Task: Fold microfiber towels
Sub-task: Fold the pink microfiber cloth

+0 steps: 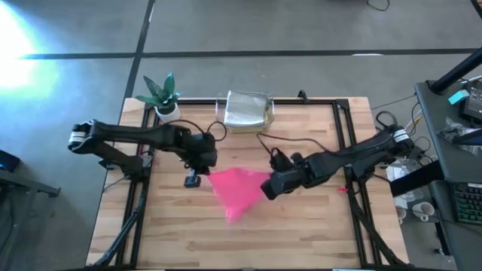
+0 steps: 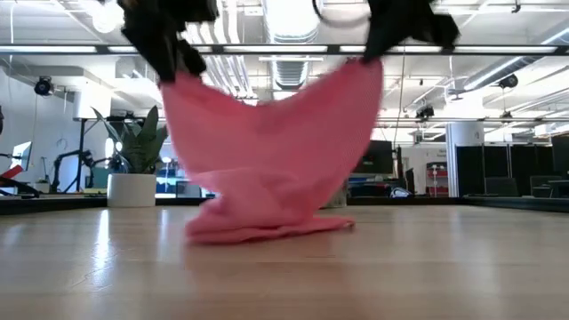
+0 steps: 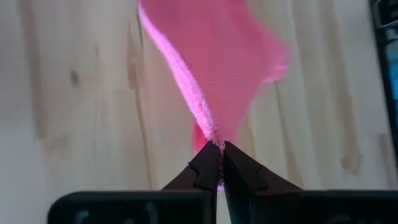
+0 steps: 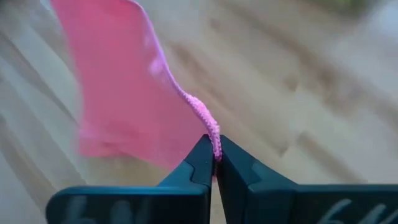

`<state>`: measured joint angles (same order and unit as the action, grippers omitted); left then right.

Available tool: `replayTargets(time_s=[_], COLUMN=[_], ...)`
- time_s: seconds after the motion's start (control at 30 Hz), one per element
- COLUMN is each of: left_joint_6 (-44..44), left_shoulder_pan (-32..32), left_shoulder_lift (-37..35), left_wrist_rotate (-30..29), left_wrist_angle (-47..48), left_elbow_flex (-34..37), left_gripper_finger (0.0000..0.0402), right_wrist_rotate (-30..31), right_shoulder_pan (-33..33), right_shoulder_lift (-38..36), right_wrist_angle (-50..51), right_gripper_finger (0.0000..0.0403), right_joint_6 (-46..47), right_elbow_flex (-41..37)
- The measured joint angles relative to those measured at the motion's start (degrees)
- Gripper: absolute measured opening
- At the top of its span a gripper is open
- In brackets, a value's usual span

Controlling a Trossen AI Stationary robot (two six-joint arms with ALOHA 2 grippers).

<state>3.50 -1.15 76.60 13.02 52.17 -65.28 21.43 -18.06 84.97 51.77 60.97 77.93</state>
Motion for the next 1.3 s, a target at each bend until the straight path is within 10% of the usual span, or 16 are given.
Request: replayTargets(time_s=[0.47, 0.7, 1.1, 1.3], left_joint_6=[-15.9, -21.8, -9.0, -6.1], left_shoulder_pan=[0.0, 0.0, -4.3, -5.6], left_shoulder_lift=[-0.7, -1.2, 2.3, 3.0], left_wrist_rotate=[-9.8, -11.5, -35.5, -38.1], left_wrist_angle=[28.6, 29.4, 28.7, 28.0], left_elbow_flex=[-29.4, -29.8, -28.3, -28.5], left_gripper_finger=[0.0000, 0.0000, 0.0000, 0.0000], right_wrist_rotate=[19.2, 19.1, 22.4, 25.4], right_shoulder_pan=[-1.1, -1.1, 5.6, 7.0], right_shoulder_lift=[0.3, 0.3, 0.3, 0.3], right_wrist_angle=[3.9, 4.0, 5.5, 5.4], right_gripper_finger=[0.0008, 0.0008, 0.0008, 0.0008], right_joint_6=[-16.2, -17.3, -24.5, -33.0], right_elbow_flex=[19.5, 19.1, 14.8, 14.6])
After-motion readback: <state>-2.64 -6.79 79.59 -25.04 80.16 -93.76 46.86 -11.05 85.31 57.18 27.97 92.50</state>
